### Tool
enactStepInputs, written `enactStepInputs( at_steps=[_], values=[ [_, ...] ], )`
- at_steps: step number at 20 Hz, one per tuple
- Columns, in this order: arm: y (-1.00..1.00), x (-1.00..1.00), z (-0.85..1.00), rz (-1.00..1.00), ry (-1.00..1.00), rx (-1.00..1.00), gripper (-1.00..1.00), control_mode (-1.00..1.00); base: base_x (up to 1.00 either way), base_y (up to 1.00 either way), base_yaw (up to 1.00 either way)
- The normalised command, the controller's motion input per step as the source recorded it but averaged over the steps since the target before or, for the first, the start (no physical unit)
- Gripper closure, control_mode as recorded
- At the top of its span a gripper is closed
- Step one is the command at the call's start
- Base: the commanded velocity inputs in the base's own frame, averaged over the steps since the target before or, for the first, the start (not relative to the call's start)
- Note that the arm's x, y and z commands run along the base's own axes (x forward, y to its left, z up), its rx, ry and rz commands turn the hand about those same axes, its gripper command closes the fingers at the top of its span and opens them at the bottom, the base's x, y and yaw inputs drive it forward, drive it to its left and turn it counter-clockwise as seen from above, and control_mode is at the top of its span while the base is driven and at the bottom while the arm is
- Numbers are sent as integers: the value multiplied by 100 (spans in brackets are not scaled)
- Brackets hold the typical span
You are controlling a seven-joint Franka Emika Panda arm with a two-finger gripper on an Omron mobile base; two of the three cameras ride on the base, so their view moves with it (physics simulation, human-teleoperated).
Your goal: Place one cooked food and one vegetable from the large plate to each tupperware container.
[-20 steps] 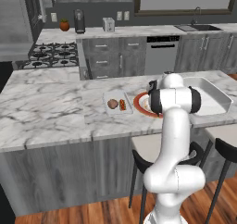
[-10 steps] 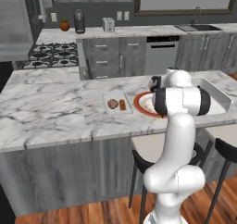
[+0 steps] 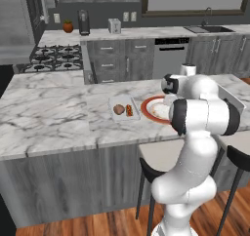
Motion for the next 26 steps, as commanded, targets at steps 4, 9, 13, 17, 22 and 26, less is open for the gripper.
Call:
enactStepInputs(
  at_steps=[4, 9, 13, 17, 22, 26],
  values=[
    [24, -56, 24, 25, -1, 0, 100, -100, 0, 0, 0],
    [37, -52, 43, 22, -2, 0, 100, -100, 0, 0, 0],
    [29, -67, 40, 20, 0, -4, 100, -100, 0, 0, 0],
    [-4, -45, 25, 9, 0, -6, 100, 100, -25, -11, 3],
    [0, 0, 0, 0, 0, 0, 100, 100, -81, -84, 7],
    [0, 0, 0, 0, 0, 0, 100, 100, -18, -91, 1]
  ],
)
